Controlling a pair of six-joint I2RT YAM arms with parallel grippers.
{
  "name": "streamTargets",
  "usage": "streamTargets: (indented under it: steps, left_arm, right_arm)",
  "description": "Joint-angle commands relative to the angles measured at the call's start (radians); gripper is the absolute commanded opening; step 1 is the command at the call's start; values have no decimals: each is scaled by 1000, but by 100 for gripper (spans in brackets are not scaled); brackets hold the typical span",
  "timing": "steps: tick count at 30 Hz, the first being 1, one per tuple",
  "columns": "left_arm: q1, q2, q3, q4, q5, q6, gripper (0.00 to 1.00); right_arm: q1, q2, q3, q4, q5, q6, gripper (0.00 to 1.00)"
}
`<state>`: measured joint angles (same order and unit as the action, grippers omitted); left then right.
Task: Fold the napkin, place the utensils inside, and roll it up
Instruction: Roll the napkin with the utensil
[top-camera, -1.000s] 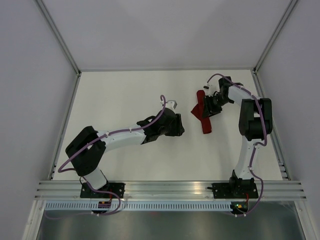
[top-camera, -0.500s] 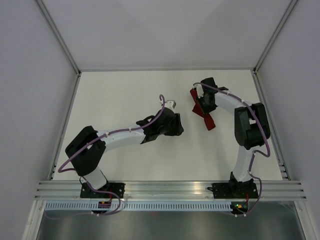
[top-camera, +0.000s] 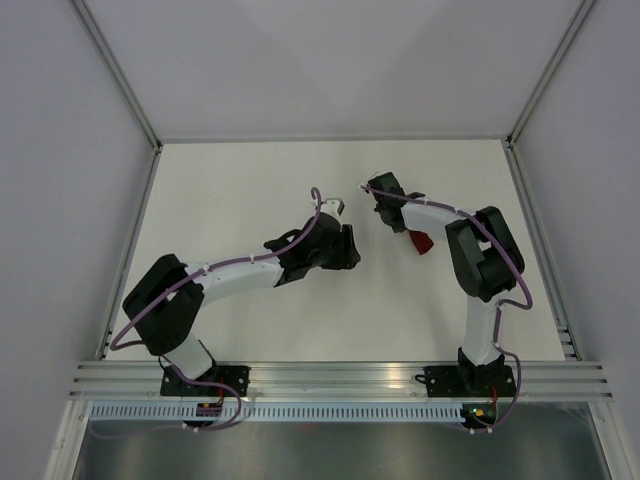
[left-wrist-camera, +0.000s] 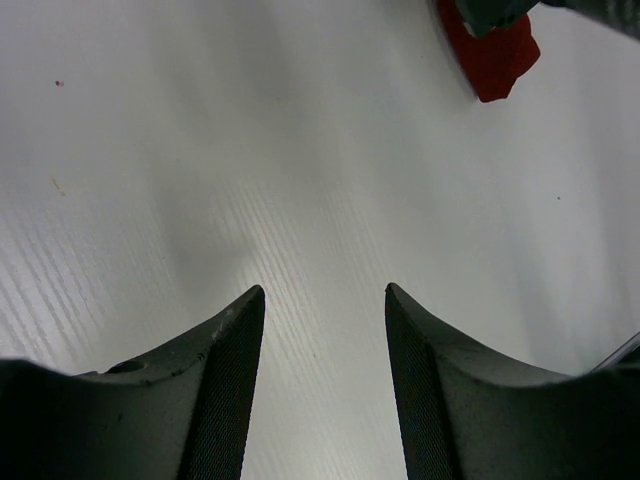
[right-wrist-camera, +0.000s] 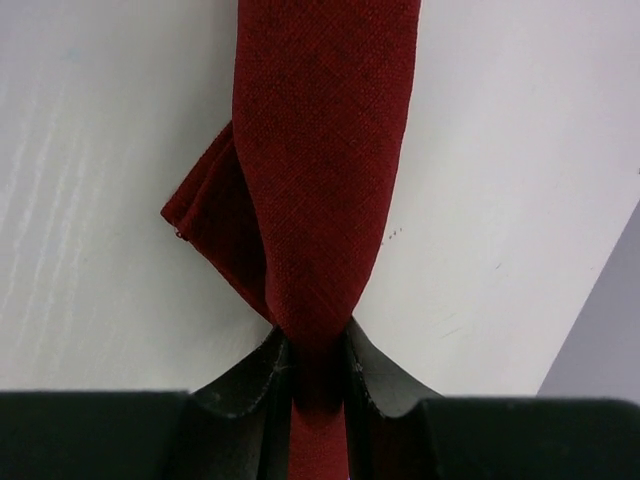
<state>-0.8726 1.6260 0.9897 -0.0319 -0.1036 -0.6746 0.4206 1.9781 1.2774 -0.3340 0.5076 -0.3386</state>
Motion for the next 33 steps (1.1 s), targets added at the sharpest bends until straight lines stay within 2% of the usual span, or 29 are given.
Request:
streamTargets:
  steps: [1,4,7,10,13,20,33]
  left_arm:
    - [18,-74,-8,-8,15,55,57]
    - [30,-92,-10,-17,15,69,57]
    - [38,-98,-3,-23,21,78,57]
    - [47,-101,0,-33,25,84,57]
    - [55,-104,0,-31,31,89,57]
    - [63,-97,7,-25,48,95,57]
    - [69,-94,3,-25,54,96,58]
  right_arm:
    - [18,30,29,13,146,-69,26]
    - [32,48,72,-31,146,-56,28]
    - [50,53,92,-63,137,-42,39]
    - [60,45,97,-88,115,-31,46]
    - [61,31,109,-129,63,-13,48]
    - [63,30,154,-240,-46,18,48]
    - [63,28,166,-296,-182,52,47]
